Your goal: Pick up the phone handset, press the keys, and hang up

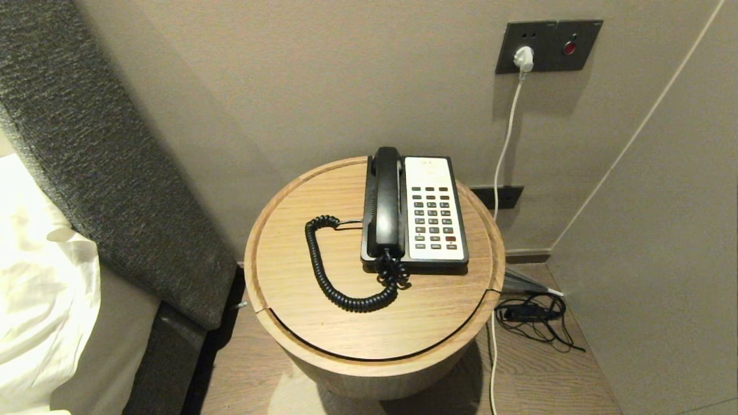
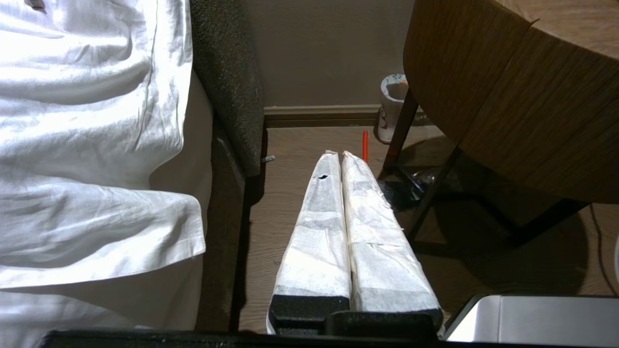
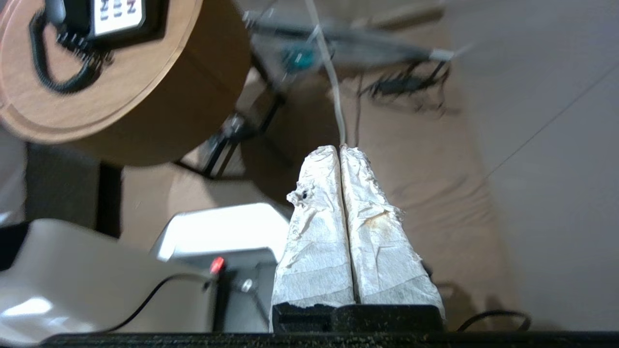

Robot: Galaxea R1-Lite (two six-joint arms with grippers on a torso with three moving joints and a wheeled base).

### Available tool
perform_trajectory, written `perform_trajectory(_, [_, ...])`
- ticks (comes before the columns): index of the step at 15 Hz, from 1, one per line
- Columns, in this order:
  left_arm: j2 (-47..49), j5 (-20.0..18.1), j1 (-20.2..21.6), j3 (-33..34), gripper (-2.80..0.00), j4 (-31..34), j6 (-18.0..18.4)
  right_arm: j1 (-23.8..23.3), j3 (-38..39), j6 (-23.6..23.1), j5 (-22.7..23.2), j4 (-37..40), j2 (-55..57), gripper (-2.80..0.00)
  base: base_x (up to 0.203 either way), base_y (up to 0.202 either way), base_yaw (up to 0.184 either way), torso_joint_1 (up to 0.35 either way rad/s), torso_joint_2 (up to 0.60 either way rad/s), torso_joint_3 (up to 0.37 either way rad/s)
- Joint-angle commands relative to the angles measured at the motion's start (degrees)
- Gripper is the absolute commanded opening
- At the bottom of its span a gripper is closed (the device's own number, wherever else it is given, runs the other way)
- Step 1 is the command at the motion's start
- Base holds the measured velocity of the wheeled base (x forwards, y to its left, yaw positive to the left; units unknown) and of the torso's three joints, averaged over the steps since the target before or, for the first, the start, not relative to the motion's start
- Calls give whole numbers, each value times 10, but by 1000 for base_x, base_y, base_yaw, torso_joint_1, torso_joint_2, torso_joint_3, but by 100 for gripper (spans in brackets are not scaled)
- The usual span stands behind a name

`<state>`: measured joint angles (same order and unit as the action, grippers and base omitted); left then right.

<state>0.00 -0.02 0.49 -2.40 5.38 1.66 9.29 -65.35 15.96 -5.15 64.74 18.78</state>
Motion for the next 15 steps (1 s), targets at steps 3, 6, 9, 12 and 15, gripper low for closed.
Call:
perform_trajectory(3, [1, -3, 0, 3, -280, 0, 19, 0, 12, 5, -70, -44, -24, -280, 0, 0, 0, 0, 0, 0])
perform_trajectory(6, [1, -2, 0, 6, -280, -5, 17, 0, 4, -7, -64, -5, -15, -280, 0, 0, 0, 0, 0, 0])
perform_trajectory(9, [1, -1, 0, 6, -280, -5, 12, -25, -13, -17, -50, -42, 37, -280, 0, 0, 0, 0, 0, 0])
perform_trajectory(12, [1, -2, 0, 6, -280, -5, 12, -36, -4, -17, -43, -35, 32, -280, 0, 0, 0, 0, 0, 0])
perform_trajectory(15, [1, -1, 0, 6, -280, -5, 12, -82, -2, -22, -41, 24, 7, -280, 0, 0, 0, 0, 0, 0])
